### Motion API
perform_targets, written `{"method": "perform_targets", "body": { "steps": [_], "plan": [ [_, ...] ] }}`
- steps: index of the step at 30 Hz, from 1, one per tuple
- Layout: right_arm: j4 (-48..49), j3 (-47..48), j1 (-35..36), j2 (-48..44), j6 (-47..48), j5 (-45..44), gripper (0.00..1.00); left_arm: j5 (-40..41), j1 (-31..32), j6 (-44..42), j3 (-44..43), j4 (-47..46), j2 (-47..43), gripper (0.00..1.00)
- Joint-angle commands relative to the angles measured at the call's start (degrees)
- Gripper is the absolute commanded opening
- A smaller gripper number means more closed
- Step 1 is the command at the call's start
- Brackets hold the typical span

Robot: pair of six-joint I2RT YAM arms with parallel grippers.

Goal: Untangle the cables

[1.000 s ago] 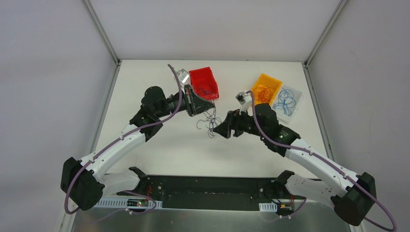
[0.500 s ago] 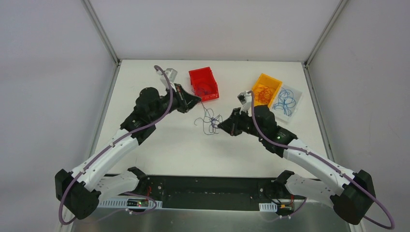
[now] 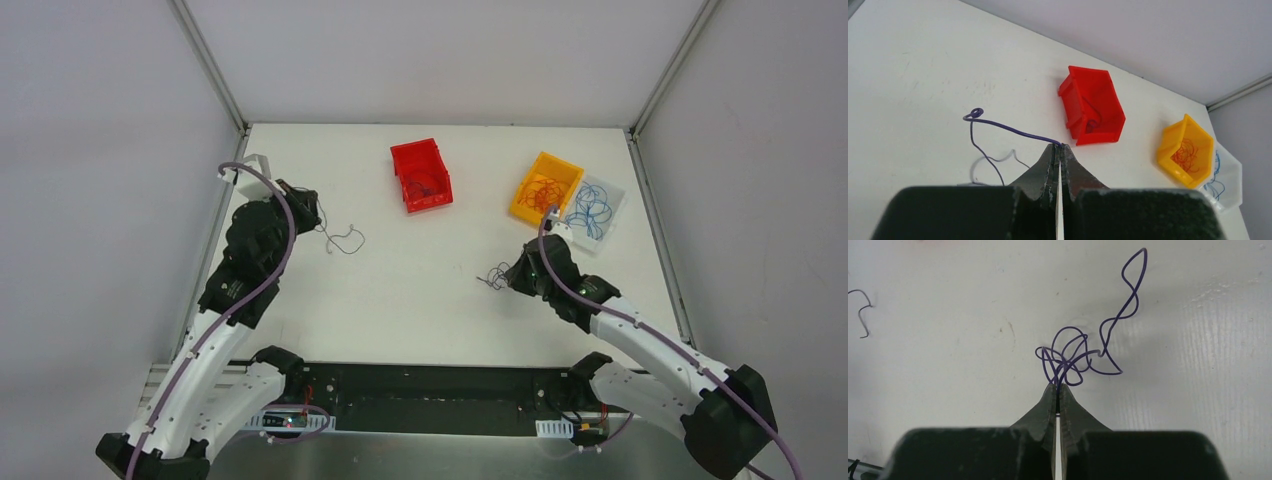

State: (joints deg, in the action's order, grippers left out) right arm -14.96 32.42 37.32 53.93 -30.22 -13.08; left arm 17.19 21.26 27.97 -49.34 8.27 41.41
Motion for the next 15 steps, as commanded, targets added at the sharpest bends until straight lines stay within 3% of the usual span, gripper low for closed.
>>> {"method": "perform_targets", "body": {
  "steps": [1, 7, 15],
  "plan": [
    [0.26, 1.61, -1.95, -0.95, 1.31, 2.16, 0.00, -3.80, -0.58, -2.03, -0.10, 1.23, 3.56, 0.00],
    [2.12, 15.09, -2.25, 3.71, 8.00, 13.43, 0.00, -9.78, -0.51, -2.27, 1.23, 1.20, 4.97, 0.00],
    [-0.93, 40.78, -2.51, 23.33, 9.74, 19.15, 0.00, -13.66, -0.57, -1.94, 3.34, 1.34, 0.88, 0.00]
  ]
}}
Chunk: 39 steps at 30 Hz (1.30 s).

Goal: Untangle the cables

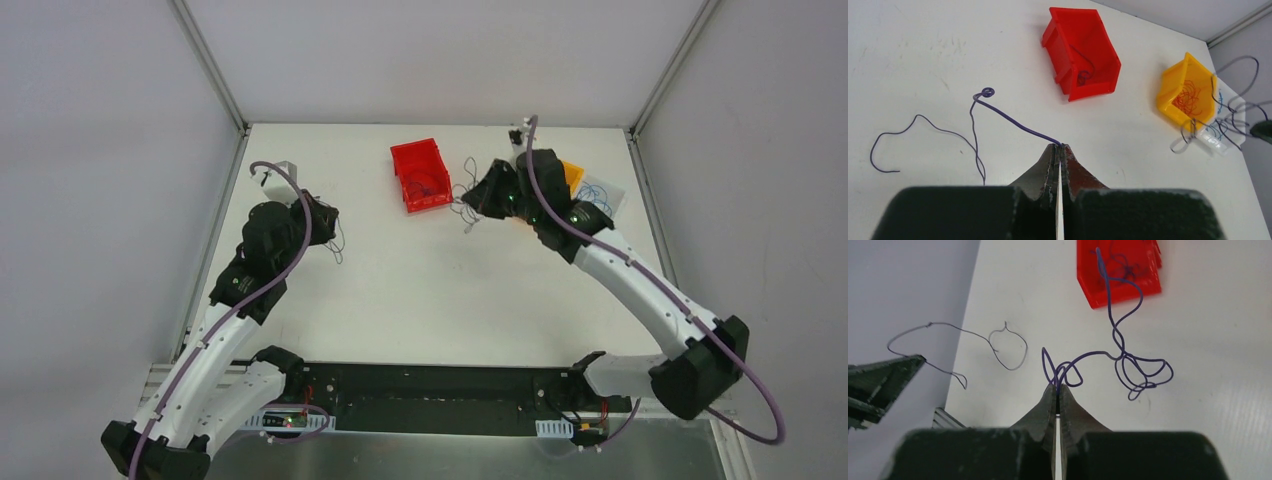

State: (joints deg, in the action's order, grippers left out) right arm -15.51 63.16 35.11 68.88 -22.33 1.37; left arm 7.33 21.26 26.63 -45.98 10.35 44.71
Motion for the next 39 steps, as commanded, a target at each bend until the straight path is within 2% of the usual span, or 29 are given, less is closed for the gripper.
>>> {"method": "perform_targets", "body": {
  "steps": [1, 7, 13, 15, 16, 17, 18, 19, 22, 23, 24, 26, 29, 32, 37, 39],
  "plan": [
    [-0.43, 14.04, -0.33, 12.08, 1.78, 4.92, 0.00, -4.69, -0.52, -0.62, -0.30, -0.61, -2.76, 0.00],
    [-2.73, 32.78, -3.05, 29.34, 0.53, 8.03, 0.00, -8.94, -0.51, -0.46, -2.81, 1.72, -3.10, 0.00],
    [-4.49, 46.12, -5.34, 43.57, -3.35, 8.73, 0.00, -12.89, -0.47, -0.64, -5.72, 3.61, -2.45, 0.00],
    [-4.67, 48.50, -5.67, 47.31, -4.33, 9.56, 0.12, -14.83, -0.51, -1.07, -6.47, 3.62, -2.00, 0.00],
    [-4.60, 49.57, -5.90, 48.81, -4.56, 11.74, 0.29, -15.75, -0.51, -1.16, -6.90, 3.62, -1.76, 0.00],
    [-4.65, 51.06, -6.05, 50.50, -4.52, 14.76, 0.40, -16.49, -0.51, -1.15, -7.17, 3.63, -1.51, 0.00],
    [-5.01, 52.23, -6.33, 51.77, -4.61, 17.34, 0.40, -16.99, -0.51, -1.19, -7.50, 3.63, -1.21, 0.00],
    [-5.39, 53.03, -6.49, 52.81, -4.77, 18.81, 0.30, -17.53, -0.51, -1.16, -7.75, 3.69, -0.76, 0.00],
    [-4.65, 51.98, -6.75, 51.47, -4.41, 19.76, 0.07, -18.83, -0.46, -0.84, -8.73, 3.61, 0.44, 0.00],
    [-4.40, 51.31, -6.89, 50.36, -4.06, 19.66, 0.06, -19.35, -0.51, -0.60, -9.15, 3.62, 0.94, 0.00],
    [-4.30, 50.51, -7.25, 49.22, -3.82, 19.37, 0.08, -20.15, -0.51, -0.22, -9.51, 3.63, 1.43, 0.00],
    [-4.22, 48.40, -7.99, 46.59, -3.36, 18.59, 0.25, -22.31, -0.45, 0.38, -10.40, 3.63, 2.82, 0.00],
    [-3.12, 42.74, -9.17, 41.22, -2.55, 17.76, 0.36, -27.66, -0.15, 1.29, -12.45, 3.57, 5.52, 0.00],
    [-1.41, 35.23, -9.95, 34.97, -1.50, 15.05, 0.52, -29.63, 2.13, 1.55, -14.31, 3.54, 8.11, 0.00],
    [-0.03, 25.37, -11.55, 28.38, -0.12, 11.08, 0.65, -29.84, 10.30, -1.26, -19.20, 3.63, 11.41, 0.00],
    [0.00, 23.52, -12.87, 27.71, -0.43, 11.00, 0.69, -30.29, 11.68, -3.03, -20.60, 3.59, 11.98, 0.00]
  ]
}}
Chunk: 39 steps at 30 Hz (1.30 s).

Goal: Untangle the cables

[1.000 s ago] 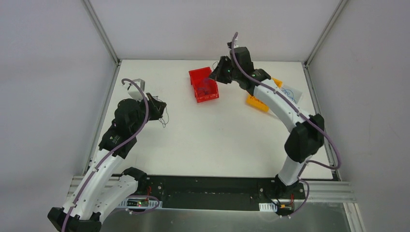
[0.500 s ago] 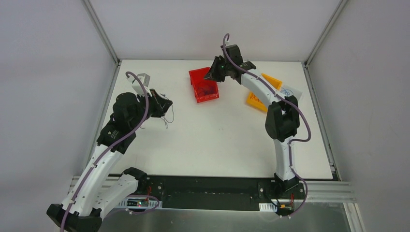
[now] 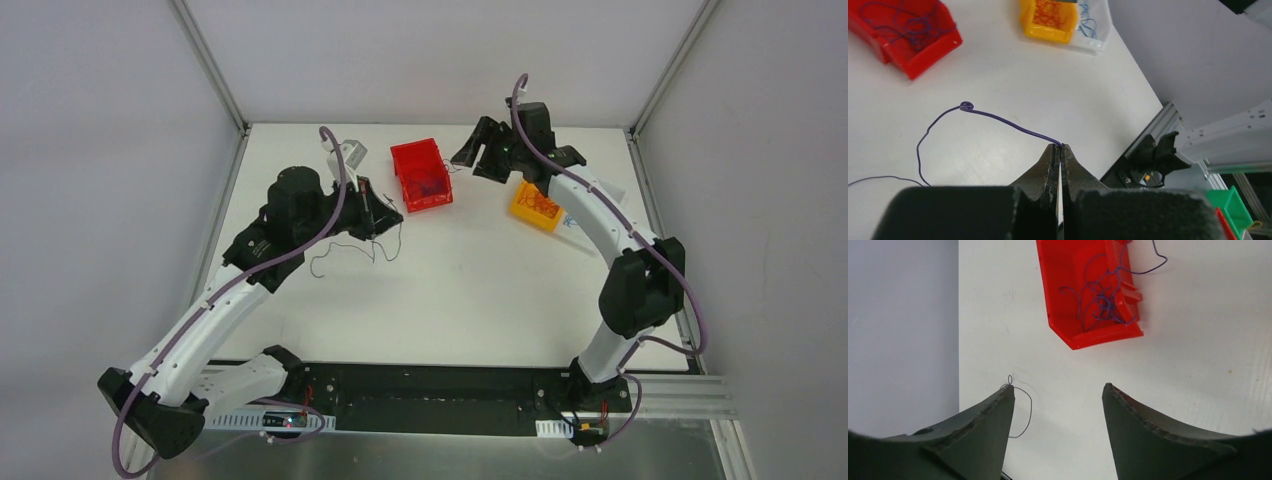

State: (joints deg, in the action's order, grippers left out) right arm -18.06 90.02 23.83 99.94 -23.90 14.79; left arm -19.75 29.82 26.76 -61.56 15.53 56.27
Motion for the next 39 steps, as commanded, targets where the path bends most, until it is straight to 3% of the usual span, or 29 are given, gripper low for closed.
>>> {"method": "perform_targets", "body": {
  "steps": [1, 7, 11, 16, 24, 34, 39],
  "plan": [
    [2.58, -4.05, -2.18, -3.55, 0.47, -2.33, 0.70, -2.83, 3.21, -3.50, -5.04, -1.58, 0.44, 0.00],
    [5.02, -7.81, -4.67, -4.06, -4.16, -2.51, 0.87, 8.48, 2.64, -1.80, 2.32, -1.55, -1.84, 0.00],
    [8.90, -9.90, -5.17, -3.53, -10.53, -3.79, 0.94, 10.08, -0.66, 1.92, 8.94, -2.00, -2.03, 0.00],
    [19.32, -13.84, -5.23, -0.54, -20.63, -2.81, 0.95, 11.26, -5.35, 2.02, 16.78, -3.24, -3.72, 0.00],
    [26.45, -13.59, -4.61, 7.27, -28.93, -4.28, 0.96, 18.11, -5.65, 1.56, 24.15, -3.89, -8.34, 0.00],
    [29.86, -8.43, -2.54, 17.38, -32.82, -7.57, 0.94, 18.14, -5.65, 3.44, 29.37, -7.77, -9.56, 0.00],
    [30.85, -3.69, -2.44, 22.24, -33.54, -9.62, 0.87, 17.89, -5.65, 3.43, 29.96, -8.49, -10.14, 0.00]
  ]
}}
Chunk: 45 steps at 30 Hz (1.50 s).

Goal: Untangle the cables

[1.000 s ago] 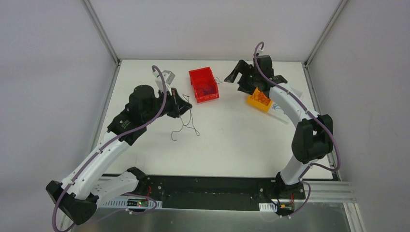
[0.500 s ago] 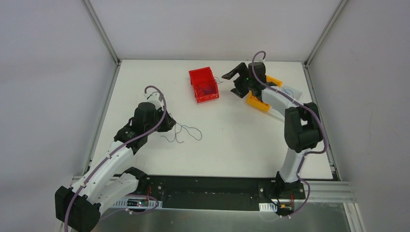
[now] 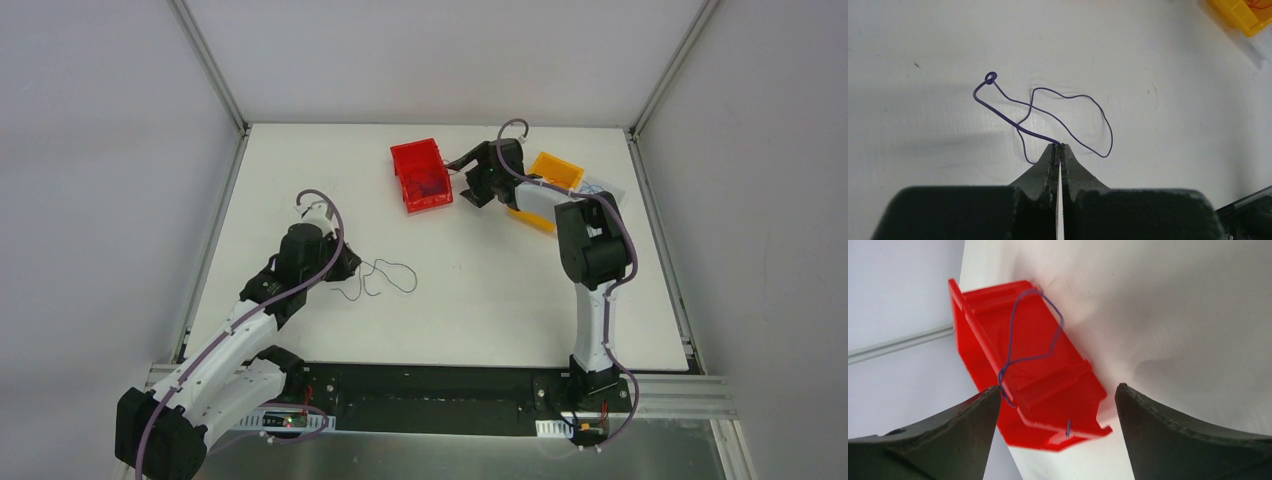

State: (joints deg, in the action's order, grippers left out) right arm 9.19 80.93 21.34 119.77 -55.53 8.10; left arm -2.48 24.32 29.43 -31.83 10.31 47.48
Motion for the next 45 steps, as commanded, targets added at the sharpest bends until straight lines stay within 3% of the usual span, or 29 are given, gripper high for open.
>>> {"method": "perform_targets", "body": {
  "steps": [1, 9, 16, 20, 27, 33, 39, 45],
  "plan": [
    [3.68, 6.35, 0.02, 3.31, -1.86, -3.67, 0.87, 0.63, -0.12, 0.68, 0.20, -3.32, -1.41, 0.00],
    [5.39, 12.57, -0.70, 9.08, -3.33, -6.92, 0.73, -0.32, -0.15, 1.06, -0.25, -3.63, -1.23, 0.00],
    [9.33, 10.26, -0.84, 8.39, -5.84, -6.38, 0.22, -0.17, -0.14, 0.70, -0.23, -3.72, -1.52, 0.00],
    [10.87, 8.72, -1.35, 6.61, -6.07, -5.24, 0.00, -0.78, -0.14, 0.39, -0.50, -3.75, -1.08, 0.00],
    [12.44, 4.53, -0.78, -0.71, 0.69, -3.44, 0.00, -1.56, -0.15, 0.28, -0.36, -3.63, -1.83, 0.00],
    [6.35, 7.90, 3.69, -5.71, 19.13, -4.81, 0.00, -2.45, -0.14, 0.77, -0.22, -3.71, -2.12, 0.00],
    [-1.60, 13.79, 6.95, -3.64, 26.65, -3.84, 0.00, -3.06, -0.14, 0.89, -0.37, -3.76, -0.97, 0.00],
    [-5.70, 16.57, 8.52, 1.38, 27.12, -6.28, 0.00, -3.73, -0.15, 0.89, -0.67, -3.75, 0.63, 0.00]
  ]
}}
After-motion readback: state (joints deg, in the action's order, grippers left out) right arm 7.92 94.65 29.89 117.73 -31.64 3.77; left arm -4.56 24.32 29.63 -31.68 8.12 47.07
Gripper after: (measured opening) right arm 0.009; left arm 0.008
